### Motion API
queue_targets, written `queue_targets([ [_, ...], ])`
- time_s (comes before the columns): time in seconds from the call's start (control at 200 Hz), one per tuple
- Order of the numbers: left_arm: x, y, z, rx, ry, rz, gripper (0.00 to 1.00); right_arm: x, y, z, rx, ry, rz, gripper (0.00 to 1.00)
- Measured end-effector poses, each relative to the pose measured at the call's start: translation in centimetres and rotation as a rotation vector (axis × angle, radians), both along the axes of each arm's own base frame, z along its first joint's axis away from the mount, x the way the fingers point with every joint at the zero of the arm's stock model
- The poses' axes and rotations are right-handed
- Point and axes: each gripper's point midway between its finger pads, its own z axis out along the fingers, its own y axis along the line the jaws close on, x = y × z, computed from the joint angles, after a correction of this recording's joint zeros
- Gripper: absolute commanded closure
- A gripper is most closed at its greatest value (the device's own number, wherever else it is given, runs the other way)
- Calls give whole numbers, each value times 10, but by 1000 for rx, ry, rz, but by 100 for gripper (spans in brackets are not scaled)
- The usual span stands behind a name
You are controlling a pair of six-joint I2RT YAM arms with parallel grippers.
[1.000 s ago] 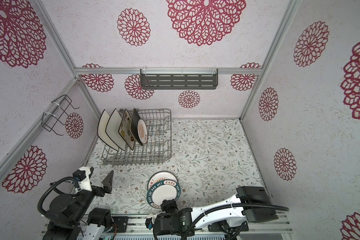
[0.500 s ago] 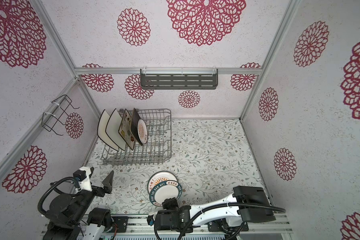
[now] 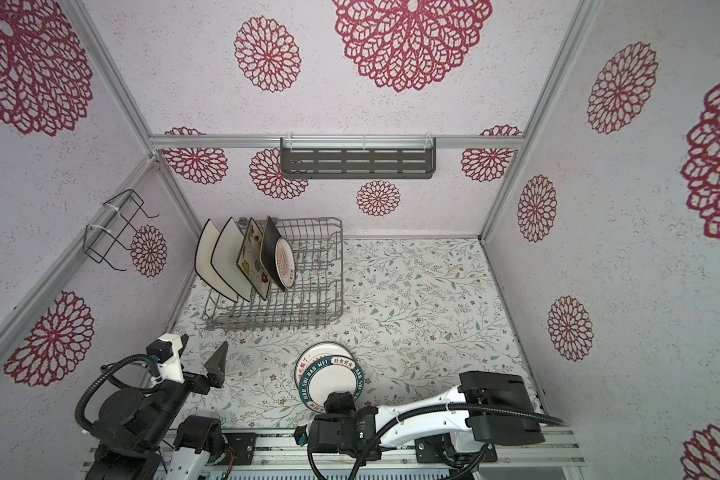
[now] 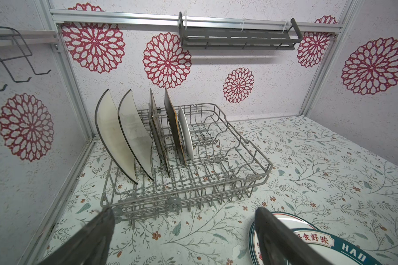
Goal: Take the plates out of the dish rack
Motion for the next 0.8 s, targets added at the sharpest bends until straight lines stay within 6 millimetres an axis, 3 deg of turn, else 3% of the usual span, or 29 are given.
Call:
queue_targets([
  [0.801,-1,-1,0,1,-3,-4,3,5,2,-1,-10,82,-17,44],
])
